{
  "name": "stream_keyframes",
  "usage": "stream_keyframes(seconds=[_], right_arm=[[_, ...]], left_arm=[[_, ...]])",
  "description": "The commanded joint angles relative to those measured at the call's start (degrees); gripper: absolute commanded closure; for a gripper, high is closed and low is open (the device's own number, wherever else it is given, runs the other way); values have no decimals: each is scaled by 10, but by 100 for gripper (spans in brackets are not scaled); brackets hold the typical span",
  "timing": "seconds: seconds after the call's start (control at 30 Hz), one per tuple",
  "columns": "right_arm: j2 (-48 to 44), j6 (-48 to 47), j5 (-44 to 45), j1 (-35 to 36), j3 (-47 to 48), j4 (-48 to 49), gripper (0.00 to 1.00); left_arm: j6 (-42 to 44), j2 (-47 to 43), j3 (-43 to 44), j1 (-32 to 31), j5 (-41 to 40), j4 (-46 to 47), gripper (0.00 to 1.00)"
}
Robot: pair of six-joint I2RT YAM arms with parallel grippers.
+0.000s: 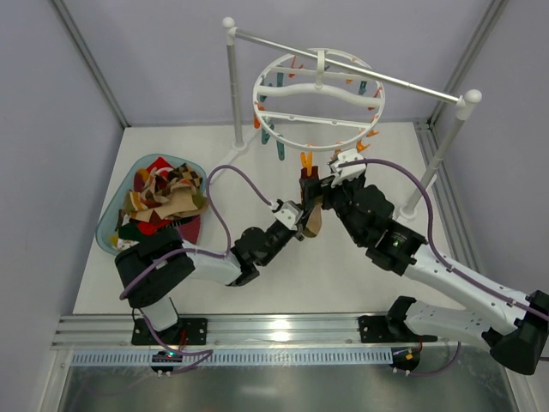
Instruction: Remove the socks clipped to the hanger
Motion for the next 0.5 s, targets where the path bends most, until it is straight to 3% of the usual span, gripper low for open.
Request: stream_keyframes(seconds=[0.0,0.47], right_arm=[[11,11,-5,0,39,5,2],[95,9,40,11,96,4,7]], left_arm=[[13,-19,16,-6,15,45,100],[31,-8,38,-35,41,19,100]])
